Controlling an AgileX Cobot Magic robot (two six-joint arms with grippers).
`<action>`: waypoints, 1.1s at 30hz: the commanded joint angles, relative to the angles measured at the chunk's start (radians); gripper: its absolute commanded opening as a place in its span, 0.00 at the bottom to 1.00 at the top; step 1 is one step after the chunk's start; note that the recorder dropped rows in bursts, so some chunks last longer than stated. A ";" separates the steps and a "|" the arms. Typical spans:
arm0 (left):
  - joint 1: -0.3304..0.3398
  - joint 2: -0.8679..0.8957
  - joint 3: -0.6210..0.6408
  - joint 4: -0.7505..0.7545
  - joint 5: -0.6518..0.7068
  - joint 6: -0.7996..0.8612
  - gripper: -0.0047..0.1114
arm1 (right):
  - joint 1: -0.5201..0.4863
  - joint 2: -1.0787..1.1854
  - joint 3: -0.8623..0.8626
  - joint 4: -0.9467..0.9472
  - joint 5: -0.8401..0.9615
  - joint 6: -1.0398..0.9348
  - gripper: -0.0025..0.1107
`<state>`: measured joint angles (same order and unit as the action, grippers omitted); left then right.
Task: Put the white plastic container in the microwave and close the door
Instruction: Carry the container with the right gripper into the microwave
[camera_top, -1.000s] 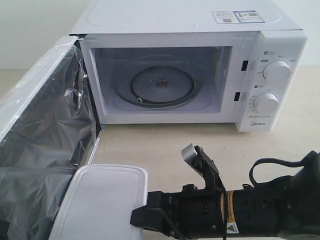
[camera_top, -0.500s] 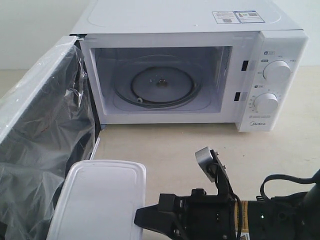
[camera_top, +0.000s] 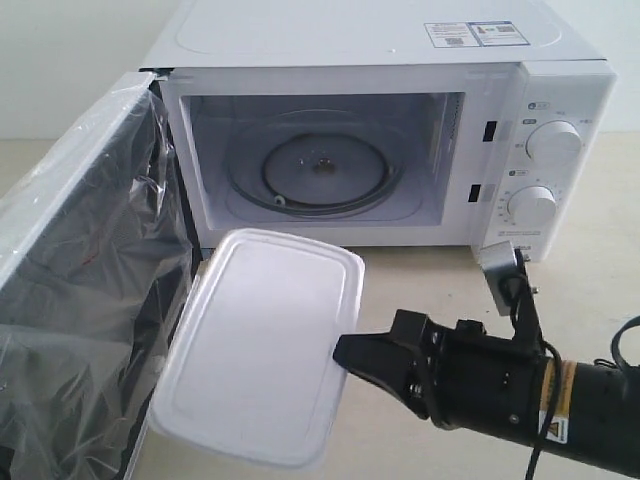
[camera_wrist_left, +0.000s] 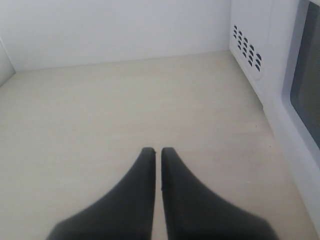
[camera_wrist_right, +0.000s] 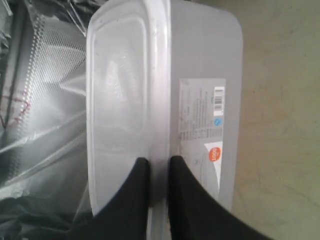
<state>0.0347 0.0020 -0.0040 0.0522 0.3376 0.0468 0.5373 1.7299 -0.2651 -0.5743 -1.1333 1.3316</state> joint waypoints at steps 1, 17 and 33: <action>-0.005 -0.002 0.004 -0.011 -0.006 -0.002 0.08 | -0.010 -0.012 0.003 0.142 -0.052 -0.043 0.02; -0.005 -0.002 0.004 -0.011 -0.006 -0.002 0.08 | 0.054 0.045 -0.179 0.489 -0.033 -0.037 0.02; -0.005 -0.002 0.004 -0.011 -0.006 -0.002 0.08 | 0.194 0.178 -0.329 0.812 -0.046 -0.060 0.02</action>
<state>0.0347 0.0020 -0.0040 0.0522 0.3376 0.0468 0.7266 1.8994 -0.5788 0.1889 -1.1487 1.2896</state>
